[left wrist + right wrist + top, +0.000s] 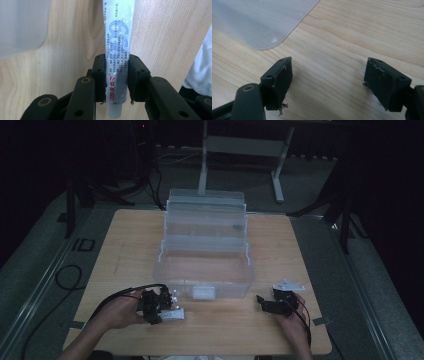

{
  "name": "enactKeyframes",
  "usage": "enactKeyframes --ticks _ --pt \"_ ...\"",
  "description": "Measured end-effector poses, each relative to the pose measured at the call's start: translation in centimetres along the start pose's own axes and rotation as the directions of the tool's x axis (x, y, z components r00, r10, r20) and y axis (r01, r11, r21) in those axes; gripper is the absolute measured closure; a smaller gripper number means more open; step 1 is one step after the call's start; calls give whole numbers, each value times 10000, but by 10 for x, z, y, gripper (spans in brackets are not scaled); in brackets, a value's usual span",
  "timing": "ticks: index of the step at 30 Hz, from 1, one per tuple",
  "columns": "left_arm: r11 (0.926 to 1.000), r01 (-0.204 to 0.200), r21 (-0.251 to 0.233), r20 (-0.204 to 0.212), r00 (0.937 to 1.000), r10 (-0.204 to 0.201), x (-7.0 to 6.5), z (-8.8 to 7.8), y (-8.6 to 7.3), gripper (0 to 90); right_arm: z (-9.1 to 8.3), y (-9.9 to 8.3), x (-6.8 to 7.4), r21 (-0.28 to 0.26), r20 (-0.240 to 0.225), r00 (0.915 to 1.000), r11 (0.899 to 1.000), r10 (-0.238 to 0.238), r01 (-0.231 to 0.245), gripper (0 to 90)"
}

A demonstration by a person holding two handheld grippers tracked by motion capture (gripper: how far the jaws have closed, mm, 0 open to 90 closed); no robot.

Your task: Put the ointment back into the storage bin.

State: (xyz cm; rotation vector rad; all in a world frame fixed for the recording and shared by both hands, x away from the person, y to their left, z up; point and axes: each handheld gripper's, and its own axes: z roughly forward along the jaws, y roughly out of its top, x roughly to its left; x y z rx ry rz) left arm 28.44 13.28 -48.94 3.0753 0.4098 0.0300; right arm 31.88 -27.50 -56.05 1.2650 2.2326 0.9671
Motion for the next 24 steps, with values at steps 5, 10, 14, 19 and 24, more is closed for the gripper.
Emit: enactKeyframes --ticks 5,10,14,19,24 --pt "9998 140 -112 -155 9998 -141 3 -9 -4 707 0 0 0 2 0 10000 10000 3 -3 224" --pt "9998 135 -135 -258 9996 -139 3 -16 -8 707 0 0 0 3 1 10000 10000 -1 1 224" --pt "9995 54 -303 -357 9993 -65 4 -22 -10 707 0 0 0 2 0 10000 10000 3 -3 224" --pt "9993 -49 -374 -464 9989 32 4 -30 -14 707 0 0 0 1 1 10000 10000 2 -2 224" --pt "9985 -70 -546 -578 9983 38 5 -38 -16 708 0 0 0 3 0 10000 10000 2 -2 224"
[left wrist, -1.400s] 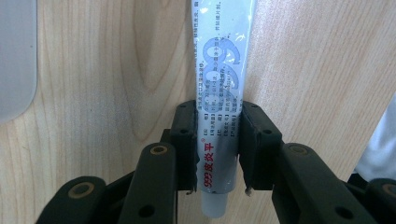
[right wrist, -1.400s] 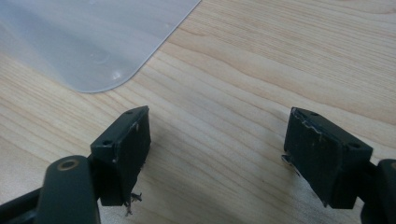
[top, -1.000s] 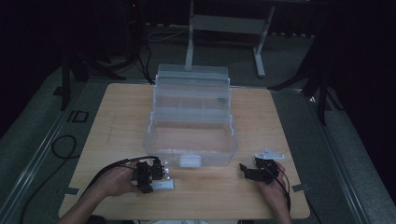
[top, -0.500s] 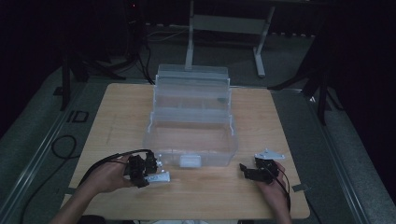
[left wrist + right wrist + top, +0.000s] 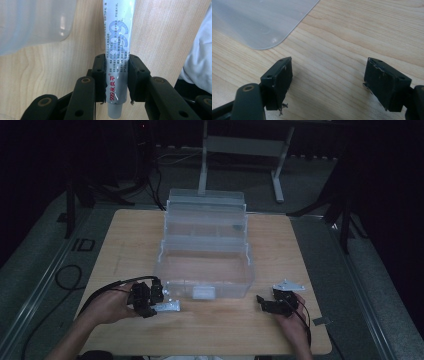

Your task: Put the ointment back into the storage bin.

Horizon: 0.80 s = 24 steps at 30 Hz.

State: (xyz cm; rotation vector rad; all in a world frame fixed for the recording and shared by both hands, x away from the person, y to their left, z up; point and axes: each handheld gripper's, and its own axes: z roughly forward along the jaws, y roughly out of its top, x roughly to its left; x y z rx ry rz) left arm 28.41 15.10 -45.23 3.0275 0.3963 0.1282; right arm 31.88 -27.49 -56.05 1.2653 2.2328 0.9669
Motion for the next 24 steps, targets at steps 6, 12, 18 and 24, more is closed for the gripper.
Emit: enactKeyframes --ticks 6,12,18,24 --pt "9999 13 -132 -259 9997 -17 4 -15 -4 708 0 0 0 0 0 10000 10000 -1 1 224" --pt "9992 -61 -390 -286 9996 50 7 -24 -5 707 0 0 0 2 -2 10000 10000 -2 2 224" --pt "9991 -197 -389 -465 9988 178 11 -34 -3 707 0 0 0 3 -2 10000 10000 -4 4 224" --pt "9982 -325 -509 -594 9978 295 12 -45 0 707 0 0 0 3 -2 10000 10000 -2 2 224"
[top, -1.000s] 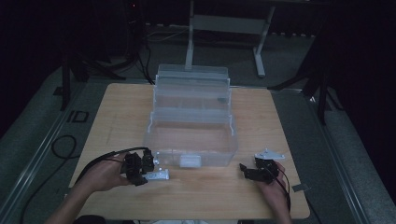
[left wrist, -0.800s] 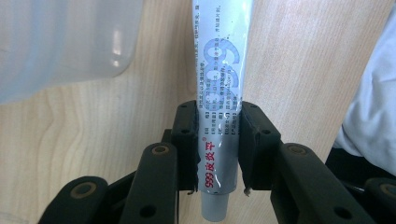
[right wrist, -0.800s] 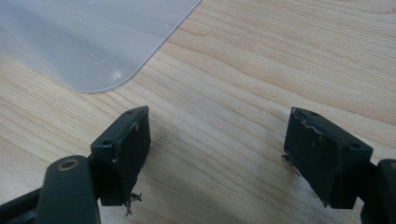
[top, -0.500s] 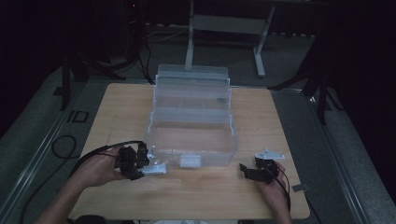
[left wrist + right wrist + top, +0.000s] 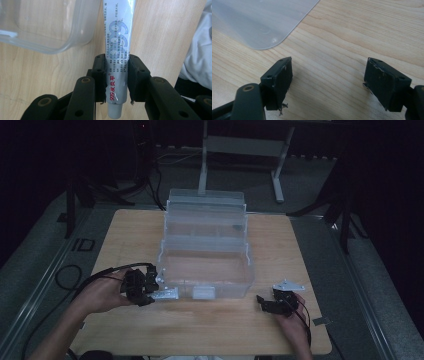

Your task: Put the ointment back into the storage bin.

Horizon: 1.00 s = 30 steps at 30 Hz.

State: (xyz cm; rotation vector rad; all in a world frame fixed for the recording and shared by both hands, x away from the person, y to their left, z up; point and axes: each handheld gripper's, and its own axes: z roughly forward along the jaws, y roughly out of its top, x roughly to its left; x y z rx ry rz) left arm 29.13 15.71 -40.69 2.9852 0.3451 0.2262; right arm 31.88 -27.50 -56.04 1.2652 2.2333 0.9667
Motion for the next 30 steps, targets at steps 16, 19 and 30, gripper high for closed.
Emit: enactKeyframes --ticks 16,19,30 --pt "9997 -208 -88 -354 9992 204 13 -19 12 707 0 0 0 2 -1 10000 10000 8 -8 224" --pt "9993 -363 -27 -417 9985 361 16 -21 16 706 0 0 0 10 2 10000 10000 6 -6 224" --pt "9975 -665 -225 -518 9965 653 29 -22 31 707 0 0 0 1 -4 10000 10000 8 -8 224"
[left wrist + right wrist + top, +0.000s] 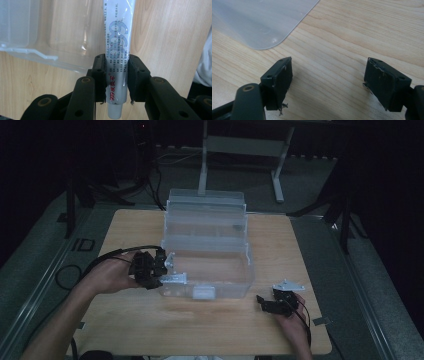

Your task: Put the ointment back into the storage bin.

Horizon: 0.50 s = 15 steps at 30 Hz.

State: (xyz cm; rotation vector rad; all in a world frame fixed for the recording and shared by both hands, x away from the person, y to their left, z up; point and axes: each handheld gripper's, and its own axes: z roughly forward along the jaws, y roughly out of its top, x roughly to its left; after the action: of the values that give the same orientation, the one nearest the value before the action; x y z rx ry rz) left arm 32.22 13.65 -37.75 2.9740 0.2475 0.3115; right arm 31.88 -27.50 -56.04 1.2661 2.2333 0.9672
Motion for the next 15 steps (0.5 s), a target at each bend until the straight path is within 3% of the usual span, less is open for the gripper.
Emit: enactKeyframes --ticks 15 --pt "9999 -92 -77 38 9999 92 17 8 8 707 0 0 0 -7 3 10000 10000 -13 13 224"
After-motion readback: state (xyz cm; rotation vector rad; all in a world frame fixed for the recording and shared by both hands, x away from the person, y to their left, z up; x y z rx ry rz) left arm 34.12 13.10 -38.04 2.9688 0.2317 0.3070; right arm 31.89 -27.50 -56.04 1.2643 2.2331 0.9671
